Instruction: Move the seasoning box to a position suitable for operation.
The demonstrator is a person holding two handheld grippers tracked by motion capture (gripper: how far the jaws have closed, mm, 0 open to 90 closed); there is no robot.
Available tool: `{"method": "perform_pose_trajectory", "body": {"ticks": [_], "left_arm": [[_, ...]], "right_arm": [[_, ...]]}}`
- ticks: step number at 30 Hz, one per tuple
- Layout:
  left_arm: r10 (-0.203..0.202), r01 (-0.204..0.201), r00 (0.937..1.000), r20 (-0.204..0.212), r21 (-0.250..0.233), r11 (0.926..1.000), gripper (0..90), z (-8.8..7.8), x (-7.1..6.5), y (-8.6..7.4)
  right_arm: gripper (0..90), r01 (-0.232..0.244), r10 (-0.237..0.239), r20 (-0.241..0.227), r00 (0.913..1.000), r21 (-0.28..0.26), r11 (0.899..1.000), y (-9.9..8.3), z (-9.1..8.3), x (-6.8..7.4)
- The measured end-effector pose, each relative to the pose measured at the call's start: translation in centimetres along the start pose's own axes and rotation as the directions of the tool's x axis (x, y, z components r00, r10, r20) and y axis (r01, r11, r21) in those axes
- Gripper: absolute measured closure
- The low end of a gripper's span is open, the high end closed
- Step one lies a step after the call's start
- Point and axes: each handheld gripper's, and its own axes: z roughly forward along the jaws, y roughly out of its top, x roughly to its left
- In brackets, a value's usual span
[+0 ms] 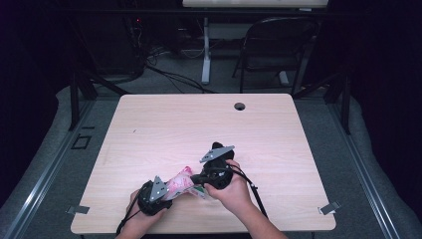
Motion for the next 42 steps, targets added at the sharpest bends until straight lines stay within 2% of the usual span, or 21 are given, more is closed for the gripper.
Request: {"method": "perform_pose_trajectory", "body": {"ticks": [9, 12, 19, 29, 34, 42], "left_arm": [[0.018, -0.019, 0.9992, -0.035, -0.013, 0.9997, 56.1, -0.9, 0.4, 0.7], [0.014, -0.015, 0.9990, -0.042, -0.021, 0.9997, 56.1, -1.1, 0.5, 0.8], [0.015, -0.016, 0.9988, -0.046, -0.023, 0.9996, 56.1, -1.1, 0.6, 0.9], [0.028, -0.032, 0.9970, -0.072, -0.045, 0.9985, 56.2, -1.5, 1.1, 2.1], [0.077, -0.082, 0.9919, -0.101, -0.043, 0.9957, 56.3, -1.3, 1.4, 3.2], [0.141, -0.148, 0.9790, -0.147, -0.036, 0.9883, 56.5, -0.4, 1.8, 4.8]], "right_arm": [[90.0, 0.008, -0.008, -0.010, 0.9999, -0.025, 1.000, 0.9, -0.5, 0.2], [90.0, 0.011, -0.011, -0.016, 0.9998, -0.030, 0.999, 1.3, -0.7, 0.2], [90.0, 0.021, -0.021, -0.005, 0.9998, -0.029, 0.999, 1.6, -0.7, 0.3], [90.0, 0.041, -0.041, 0.005, 0.9992, -0.041, 0.998, 2.7, -1.4, 0.4], [90.0, 0.034, -0.033, 0.012, 0.9994, -0.051, 0.998, 3.4, -2.1, -0.2], [90.0, 0.012, -0.011, 0.020, 0.9998, -0.069, 0.998, 3.8, -2.9, -1.9]]}}
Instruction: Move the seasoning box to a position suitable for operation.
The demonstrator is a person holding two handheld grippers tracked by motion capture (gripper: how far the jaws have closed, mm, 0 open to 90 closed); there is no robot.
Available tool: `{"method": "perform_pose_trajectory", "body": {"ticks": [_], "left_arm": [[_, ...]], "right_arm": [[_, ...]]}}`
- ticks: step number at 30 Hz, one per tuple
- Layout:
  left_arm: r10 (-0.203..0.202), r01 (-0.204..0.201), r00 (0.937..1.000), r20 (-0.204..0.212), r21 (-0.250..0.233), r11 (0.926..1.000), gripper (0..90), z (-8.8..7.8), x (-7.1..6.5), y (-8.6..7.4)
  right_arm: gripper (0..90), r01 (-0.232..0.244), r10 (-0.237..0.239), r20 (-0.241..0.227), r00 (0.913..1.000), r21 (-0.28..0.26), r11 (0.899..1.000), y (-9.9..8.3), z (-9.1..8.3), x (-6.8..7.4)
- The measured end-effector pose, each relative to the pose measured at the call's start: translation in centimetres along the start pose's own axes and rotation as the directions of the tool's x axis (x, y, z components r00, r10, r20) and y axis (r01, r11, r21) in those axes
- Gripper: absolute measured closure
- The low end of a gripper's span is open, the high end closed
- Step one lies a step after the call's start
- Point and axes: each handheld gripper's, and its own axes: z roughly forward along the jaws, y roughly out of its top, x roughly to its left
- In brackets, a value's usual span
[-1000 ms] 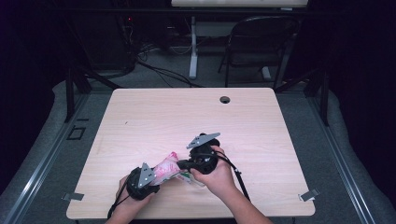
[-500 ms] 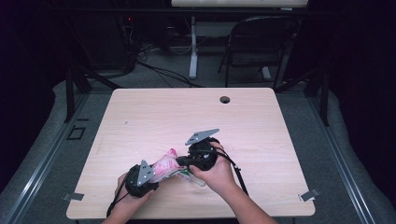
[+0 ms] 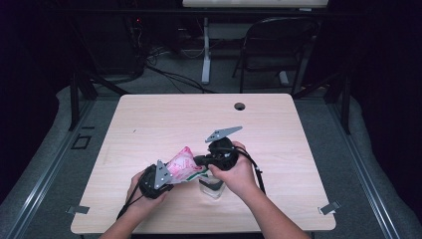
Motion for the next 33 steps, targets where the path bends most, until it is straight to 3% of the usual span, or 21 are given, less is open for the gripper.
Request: {"method": "perform_pose_trajectory", "body": {"ticks": [7, 16, 24, 29, 30, 33], "left_arm": [[0.055, -0.056, 0.9965, -0.063, -0.014, 0.9983, 56.9, 0.4, -0.3, 0.5], [0.152, -0.153, 0.9770, -0.150, 0.001, 0.9882, 57.9, -0.1, -1.3, 0.5], [0.231, -0.231, 0.9499, -0.211, 0.022, 0.9727, 59.3, -0.6, -2.0, 0.6], [0.284, -0.284, 0.9269, -0.246, 0.033, 0.9581, 59.7, -0.9, -2.2, 0.7], [0.300, -0.302, 0.9185, -0.257, 0.035, 0.9528, 59.8, -0.9, -2.4, 0.7], [0.311, -0.313, 0.9136, -0.262, 0.034, 0.9491, 60.0, -0.9, -2.5, 0.6]], "right_arm": [[90.0, -0.003, 0.003, 0.011, 0.9999, -0.017, 1.000, 0.0, -0.4, -0.7], [90.0, 0.014, -0.013, 0.037, 0.9992, -0.016, 1.000, -0.2, -0.7, -0.7], [90.0, 0.014, -0.013, 0.049, 0.9987, -0.018, 1.000, -0.5, -0.7, -0.9], [90.0, 0.013, -0.012, 0.054, 0.9985, -0.016, 1.000, -0.5, -0.8, -1.2], [90.0, 0.014, -0.013, 0.056, 0.9984, -0.016, 1.000, -0.5, -0.8, -1.2], [90.0, 0.009, -0.008, 0.059, 0.9982, -0.014, 1.000, -0.5, -0.8, -1.4]]}}
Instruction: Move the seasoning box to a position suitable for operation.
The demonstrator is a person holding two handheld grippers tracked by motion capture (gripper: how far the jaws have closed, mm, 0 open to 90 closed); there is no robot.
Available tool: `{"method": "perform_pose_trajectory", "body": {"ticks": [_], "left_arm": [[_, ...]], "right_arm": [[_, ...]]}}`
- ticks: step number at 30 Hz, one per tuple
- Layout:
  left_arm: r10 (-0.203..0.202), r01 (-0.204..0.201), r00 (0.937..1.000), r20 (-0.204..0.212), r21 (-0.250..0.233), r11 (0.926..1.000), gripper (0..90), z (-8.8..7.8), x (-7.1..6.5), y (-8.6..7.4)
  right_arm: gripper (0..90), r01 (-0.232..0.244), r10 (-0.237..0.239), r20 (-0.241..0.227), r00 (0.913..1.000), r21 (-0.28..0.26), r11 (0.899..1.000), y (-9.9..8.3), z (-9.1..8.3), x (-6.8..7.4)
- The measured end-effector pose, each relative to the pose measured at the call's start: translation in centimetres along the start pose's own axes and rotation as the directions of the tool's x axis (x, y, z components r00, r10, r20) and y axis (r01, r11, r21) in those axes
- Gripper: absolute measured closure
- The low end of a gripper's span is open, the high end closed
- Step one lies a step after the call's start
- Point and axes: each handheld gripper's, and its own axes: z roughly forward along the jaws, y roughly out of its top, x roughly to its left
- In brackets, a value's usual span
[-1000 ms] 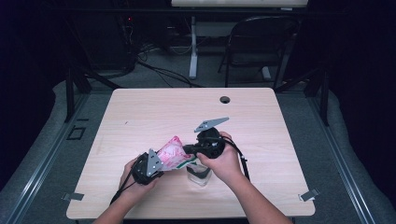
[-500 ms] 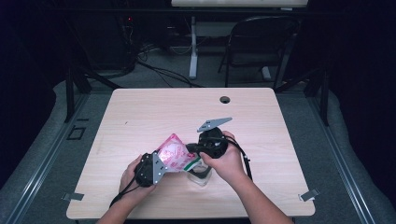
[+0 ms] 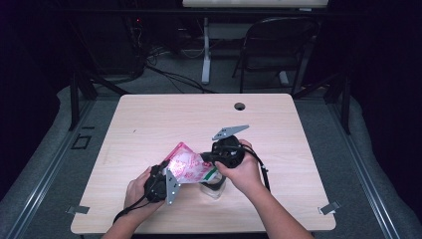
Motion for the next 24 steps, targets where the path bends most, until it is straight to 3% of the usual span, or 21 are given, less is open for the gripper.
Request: {"method": "perform_pose_trajectory", "body": {"ticks": [9, 17, 24], "left_arm": [[0.062, -0.062, 0.9977, -0.027, 0.007, 0.9980, 60.7, -0.23, -0.05, -0.09], [0.077, -0.077, 0.9960, -0.044, 0.007, 0.9970, 61.0, -0.38, 0.01, -0.14], [0.121, -0.121, 0.9897, -0.076, 0.013, 0.9926, 61.1, -0.55, 0.10, 0.21]], "right_arm": [[90.0, -0.013, 0.013, 0.002, 0.9999, -0.002, 1.000, 0.09, 0.38, -0.25], [90.0, -0.014, 0.014, -0.003, 0.9999, 0.000, 1.000, 0.22, 0.49, -0.34], [90.0, -0.008, 0.008, -0.008, 0.9999, -0.017, 1.000, 0.12, 0.21, -0.36]]}}
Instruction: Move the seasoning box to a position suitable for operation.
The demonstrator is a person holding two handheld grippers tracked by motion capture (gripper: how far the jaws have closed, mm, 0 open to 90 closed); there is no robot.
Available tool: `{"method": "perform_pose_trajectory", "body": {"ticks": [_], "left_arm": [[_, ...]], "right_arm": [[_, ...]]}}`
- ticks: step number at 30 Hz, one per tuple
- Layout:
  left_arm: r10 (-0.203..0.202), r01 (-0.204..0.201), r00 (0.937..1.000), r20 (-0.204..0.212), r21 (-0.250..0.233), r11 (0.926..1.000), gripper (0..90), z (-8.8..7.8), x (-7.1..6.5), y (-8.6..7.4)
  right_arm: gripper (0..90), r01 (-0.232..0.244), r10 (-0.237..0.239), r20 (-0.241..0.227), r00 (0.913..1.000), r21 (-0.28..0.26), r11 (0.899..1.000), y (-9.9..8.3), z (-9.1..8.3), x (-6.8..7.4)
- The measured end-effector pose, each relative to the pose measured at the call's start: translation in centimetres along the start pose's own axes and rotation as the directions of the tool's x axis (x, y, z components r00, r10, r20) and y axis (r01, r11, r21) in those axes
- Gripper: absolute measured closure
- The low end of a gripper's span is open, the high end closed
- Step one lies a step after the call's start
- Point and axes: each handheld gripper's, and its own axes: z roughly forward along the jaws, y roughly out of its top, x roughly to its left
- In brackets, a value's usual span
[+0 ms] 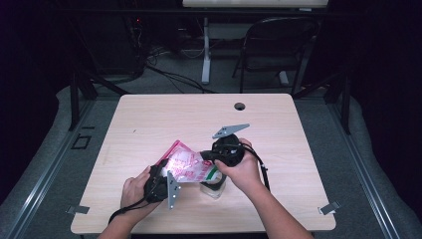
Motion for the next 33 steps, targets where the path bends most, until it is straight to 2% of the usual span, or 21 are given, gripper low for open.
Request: {"method": "perform_pose_trajectory", "body": {"ticks": [6, 13, 19, 28, 30, 33], "left_arm": [[0.039, -0.039, 0.9991, -0.015, 0.001, 0.9992, 61.2, -0.3, 0.3, 0.3], [0.106, -0.106, 0.9941, -0.022, 0.023, 0.9941, 61.3, -0.6, 1.0, 0.7], [0.139, -0.138, 0.9895, -0.037, 0.030, 0.9899, 61.4, -0.8, 1.3, 1.1], [0.170, -0.169, 0.9848, -0.035, 0.046, 0.9846, 61.5, -1.2, 1.5, 1.4], [0.185, -0.183, 0.9820, -0.040, 0.051, 0.9819, 61.6, -1.3, 1.6, 1.5], [0.193, -0.191, 0.9805, -0.039, 0.056, 0.9801, 61.6, -1.4, 1.6, 1.5]], "right_arm": [[90.0, 0.004, -0.004, -0.002, 1.0000, -0.010, 1.000, -0.1, -0.3, 0.0], [90.0, 0.001, -0.001, -0.016, 0.9999, -0.020, 1.000, -0.2, -0.5, -0.2], [90.0, -0.001, 0.000, -0.021, 0.9998, -0.035, 0.999, -0.3, -0.7, -0.3], [90.0, 0.001, -0.002, -0.040, 0.9992, -0.040, 0.999, -0.4, -0.7, -0.5], [90.0, -0.003, 0.001, -0.042, 0.9991, -0.046, 0.999, -0.5, -0.7, -0.5], [90.0, 0.014, -0.015, -0.036, 0.9992, -0.043, 0.999, -0.5, -0.7, -0.4]]}}
